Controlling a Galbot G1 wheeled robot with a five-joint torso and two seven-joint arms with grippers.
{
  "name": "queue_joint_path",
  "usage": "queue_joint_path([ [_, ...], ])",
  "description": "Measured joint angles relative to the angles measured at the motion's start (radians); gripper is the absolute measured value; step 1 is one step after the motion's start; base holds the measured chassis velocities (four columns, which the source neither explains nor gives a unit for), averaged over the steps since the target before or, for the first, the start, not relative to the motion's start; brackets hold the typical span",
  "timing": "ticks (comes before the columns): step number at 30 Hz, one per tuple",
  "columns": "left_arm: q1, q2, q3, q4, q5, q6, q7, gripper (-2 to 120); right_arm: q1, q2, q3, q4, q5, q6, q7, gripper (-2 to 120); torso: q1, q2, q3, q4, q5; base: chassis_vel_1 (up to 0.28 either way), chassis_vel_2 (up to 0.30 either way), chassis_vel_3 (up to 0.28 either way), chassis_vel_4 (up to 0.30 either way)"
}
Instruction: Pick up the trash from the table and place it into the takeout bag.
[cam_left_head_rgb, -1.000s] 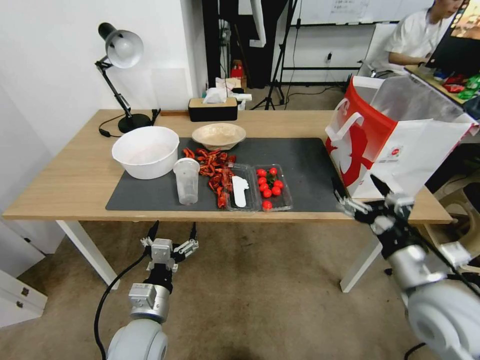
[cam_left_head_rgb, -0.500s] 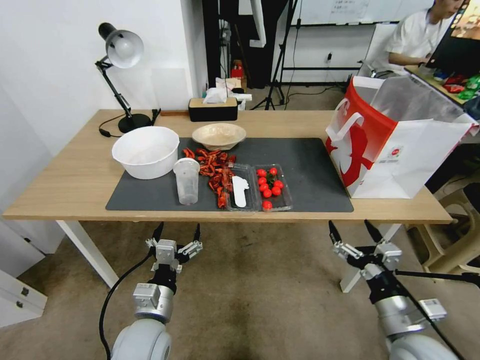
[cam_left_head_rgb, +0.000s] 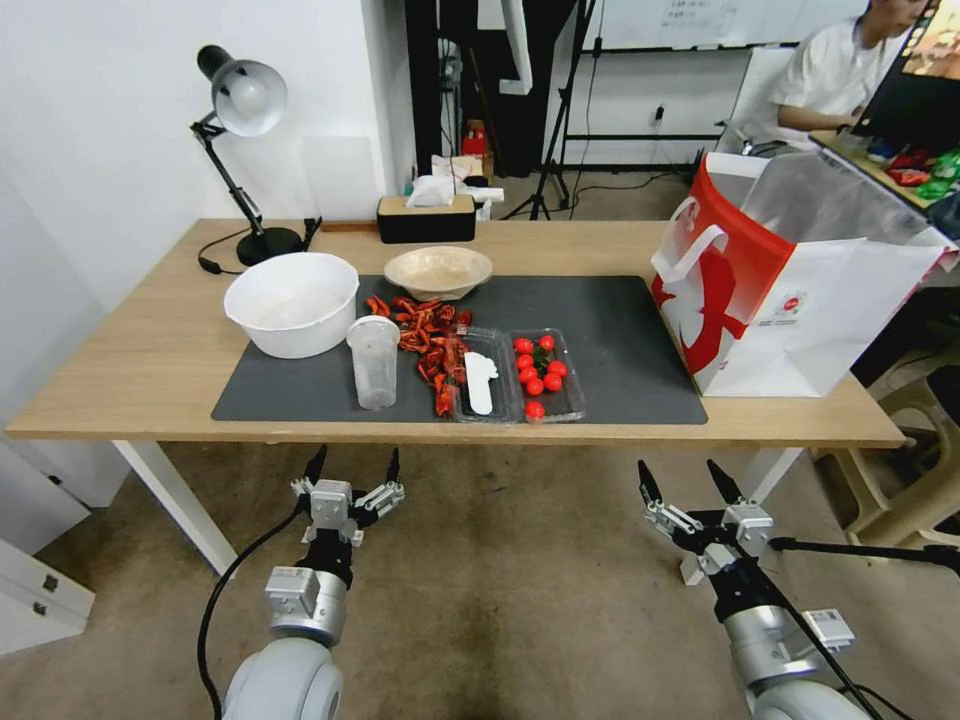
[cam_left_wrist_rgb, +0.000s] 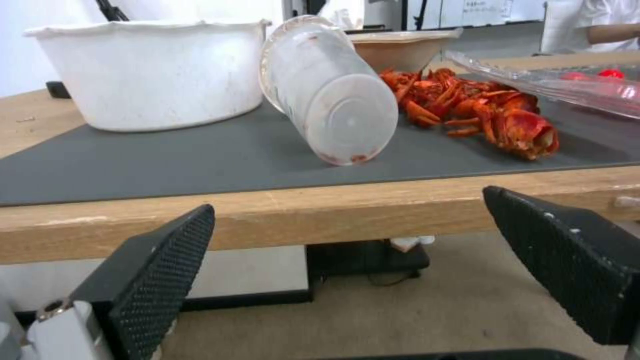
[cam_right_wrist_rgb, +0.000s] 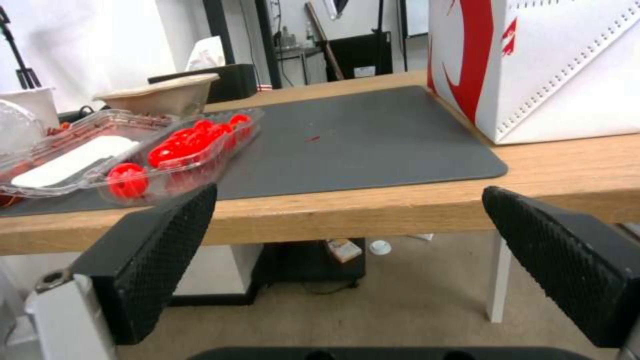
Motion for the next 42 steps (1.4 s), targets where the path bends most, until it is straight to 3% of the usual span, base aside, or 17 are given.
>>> queue_joint_path([
  [13,-0.023,0.019,-0.022,-0.039,-0.035,0.008,-0.028,100,-0.004,0.001,-0.003,-0.003,0.000,0.000,0.001,100,0.000,0.000,0.000,0.0000,-0.0002,0.000,0.000,0.000,0.000],
  [18,-0.066,0.070,-0.048,-0.117,-0.145,0.089,-0.045,100,0.004,-0.007,-0.014,0.000,-0.001,0.000,0.015,100,0.000,0.000,0.000,-0.0008,-0.0002,0.000,0.000,0.000,0.000],
  [22,-0.070,0.088,-0.079,-0.140,-0.174,0.111,-0.048,100,0.026,-0.021,-0.032,-0.002,0.001,-0.003,0.020,100,0.000,0.000,0.000,-0.0005,-0.0003,0.000,0.000,0.000,0.000],
  [25,-0.082,0.131,-0.124,-0.204,-0.251,0.208,-0.074,100,0.071,-0.059,-0.066,-0.016,0.013,-0.024,0.026,100,0.000,0.000,0.000,0.0012,0.0004,0.000,0.000,0.000,0.000],
  [26,-0.082,0.131,-0.124,-0.204,-0.251,0.208,-0.074,100,0.071,-0.059,-0.066,-0.016,0.013,-0.024,0.026,100,0.000,0.000,0.000,0.0012,0.0004,0.000,0.000,0.000,0.000],
  [27,-0.117,0.164,-0.120,-0.214,-0.281,0.278,-0.093,100,0.070,-0.069,-0.066,-0.014,0.024,-0.027,0.030,100,0.000,0.000,0.000,0.0004,0.0001,0.000,0.000,0.000,0.000],
  [28,-0.165,0.202,-0.095,-0.208,-0.311,0.338,-0.111,100,0.060,-0.074,-0.057,-0.003,0.032,-0.030,0.031,100,0.000,0.000,0.000,-0.0004,-0.0004,0.000,0.000,0.000,0.000],
  [32,-0.252,0.258,-0.036,-0.180,-0.387,0.407,-0.139,100,0.045,-0.075,-0.047,0.013,0.034,-0.033,0.031,100,0.000,0.000,0.000,-0.0001,-0.0002,0.000,0.000,0.000,0.000],
  [42,-0.439,0.340,0.069,-0.074,-0.604,0.490,-0.224,100,0.035,-0.055,-0.047,0.019,0.006,-0.044,0.031,100,0.000,0.000,0.000,0.0000,-0.0001,0.000,0.000,0.000,0.000],
])
